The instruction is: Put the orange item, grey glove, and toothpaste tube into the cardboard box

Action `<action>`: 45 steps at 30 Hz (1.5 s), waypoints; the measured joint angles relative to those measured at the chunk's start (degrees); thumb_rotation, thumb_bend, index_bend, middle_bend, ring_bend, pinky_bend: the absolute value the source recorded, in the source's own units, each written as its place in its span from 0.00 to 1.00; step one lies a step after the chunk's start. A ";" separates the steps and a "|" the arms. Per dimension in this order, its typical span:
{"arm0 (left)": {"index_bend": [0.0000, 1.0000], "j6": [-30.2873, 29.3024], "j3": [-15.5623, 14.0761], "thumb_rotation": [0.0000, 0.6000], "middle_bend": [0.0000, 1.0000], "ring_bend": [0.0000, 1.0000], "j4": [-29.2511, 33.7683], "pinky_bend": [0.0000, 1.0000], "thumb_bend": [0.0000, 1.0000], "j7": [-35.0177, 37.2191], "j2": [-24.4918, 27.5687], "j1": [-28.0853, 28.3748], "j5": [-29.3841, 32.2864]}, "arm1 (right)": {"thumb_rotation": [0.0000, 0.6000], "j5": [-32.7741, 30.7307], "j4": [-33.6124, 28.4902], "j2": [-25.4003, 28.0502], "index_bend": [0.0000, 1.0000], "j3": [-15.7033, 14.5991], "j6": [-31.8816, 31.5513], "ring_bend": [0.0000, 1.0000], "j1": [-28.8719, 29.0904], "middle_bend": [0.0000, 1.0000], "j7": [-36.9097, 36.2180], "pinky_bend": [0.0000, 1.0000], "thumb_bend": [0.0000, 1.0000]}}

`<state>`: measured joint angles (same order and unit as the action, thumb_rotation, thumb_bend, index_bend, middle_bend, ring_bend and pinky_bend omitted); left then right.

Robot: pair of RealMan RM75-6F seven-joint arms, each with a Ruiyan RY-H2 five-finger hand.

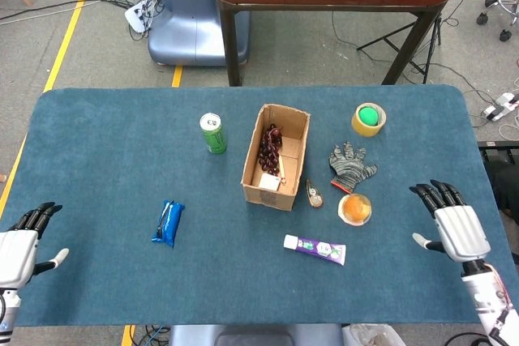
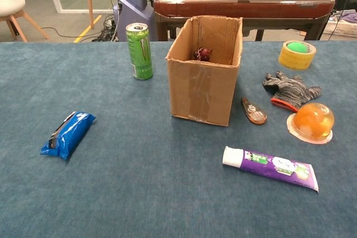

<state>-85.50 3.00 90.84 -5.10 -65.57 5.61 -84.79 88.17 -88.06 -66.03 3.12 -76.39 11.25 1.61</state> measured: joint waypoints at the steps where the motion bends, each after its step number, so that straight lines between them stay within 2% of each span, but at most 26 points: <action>1: 0.21 -0.32 0.04 1.00 0.18 0.22 0.12 0.47 0.16 0.07 0.10 -0.12 -0.04 | 1.00 -0.16 -0.10 -0.03 0.19 0.20 1.00 0.09 0.70 0.19 0.92 0.14 0.00; 12: 0.25 -2.08 0.42 1.00 0.19 0.23 1.20 0.47 0.16 1.03 1.51 -1.54 0.82 | 1.00 -6.58 -1.21 -2.22 0.25 2.75 15.98 0.14 10.29 0.24 12.03 0.18 0.00; 21: 0.26 -2.32 0.58 1.00 0.19 0.23 1.63 0.47 0.16 1.20 2.02 -1.96 1.20 | 1.00 -12.82 0.03 -6.44 0.25 3.26 24.12 0.14 16.00 0.24 17.03 0.21 0.00; 31: 0.26 -2.62 0.77 1.00 0.19 0.23 1.93 0.47 0.16 1.70 2.43 -2.23 1.27 | 1.00 -15.41 2.60 -10.04 0.25 2.05 26.32 0.20 18.52 0.30 20.00 0.31 0.00; 39: 0.26 -2.60 0.90 1.00 0.19 0.23 2.00 0.47 0.16 2.22 2.71 -2.35 1.38 | 1.00 -18.35 4.77 -11.78 0.28 1.34 27.15 0.22 19.56 0.32 22.18 0.32 0.02; 45: 0.26 -2.50 0.90 1.00 0.19 0.23 2.07 0.47 0.16 2.41 2.80 -2.38 1.39 | 1.00 -19.42 6.29 -12.94 0.33 0.96 27.36 0.26 20.21 0.36 22.55 0.35 0.10</action>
<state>-88.00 3.90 92.91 -2.69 -62.77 3.22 -83.40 68.76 -81.77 -78.97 4.09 -49.04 31.46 24.16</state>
